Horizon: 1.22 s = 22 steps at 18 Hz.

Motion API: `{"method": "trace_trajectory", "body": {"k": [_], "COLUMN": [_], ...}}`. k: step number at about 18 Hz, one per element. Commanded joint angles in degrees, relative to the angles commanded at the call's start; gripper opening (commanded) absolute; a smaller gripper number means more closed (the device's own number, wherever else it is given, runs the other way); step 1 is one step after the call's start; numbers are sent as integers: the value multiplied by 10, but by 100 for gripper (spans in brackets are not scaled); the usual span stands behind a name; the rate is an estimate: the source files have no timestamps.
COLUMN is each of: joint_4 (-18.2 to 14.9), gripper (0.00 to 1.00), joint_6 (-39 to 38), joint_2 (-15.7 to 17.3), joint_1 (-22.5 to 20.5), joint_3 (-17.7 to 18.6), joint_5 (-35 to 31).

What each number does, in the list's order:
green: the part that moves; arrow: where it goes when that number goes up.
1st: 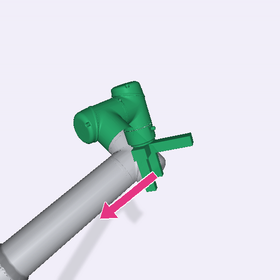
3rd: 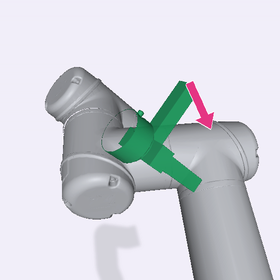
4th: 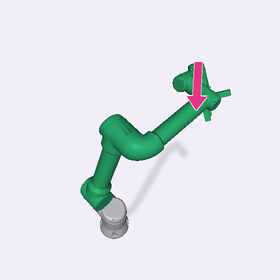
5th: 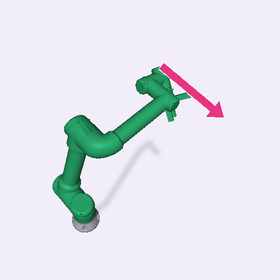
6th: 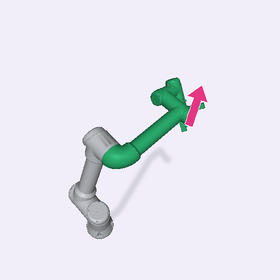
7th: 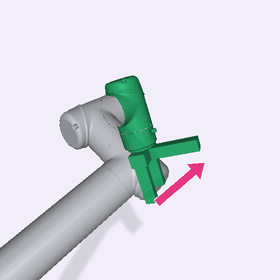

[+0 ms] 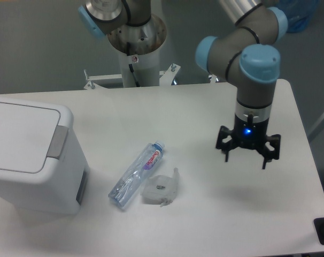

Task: Open the trash can
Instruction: 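Move the open gripper over to the trash can lid edge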

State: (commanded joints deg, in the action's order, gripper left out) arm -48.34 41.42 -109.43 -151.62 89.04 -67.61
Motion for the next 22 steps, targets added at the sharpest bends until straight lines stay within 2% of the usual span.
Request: {"method": "trace_trajectory", "body": {"k": [3, 6, 11, 16, 19, 22], "joint_4": [0, -1, -1, -1, 0, -1], "gripper": [100, 100, 100, 100, 100, 100], "joint_6": [-61, -115, -187, -218, -280, -291], "joint_2": [9, 19, 35, 55, 72, 85], "joint_1": [17, 42, 98, 160, 177, 200], "joint_3": [-23, -38, -36, -23, -13, -1], "joint_5": [54, 65, 65, 68, 65, 66]}}
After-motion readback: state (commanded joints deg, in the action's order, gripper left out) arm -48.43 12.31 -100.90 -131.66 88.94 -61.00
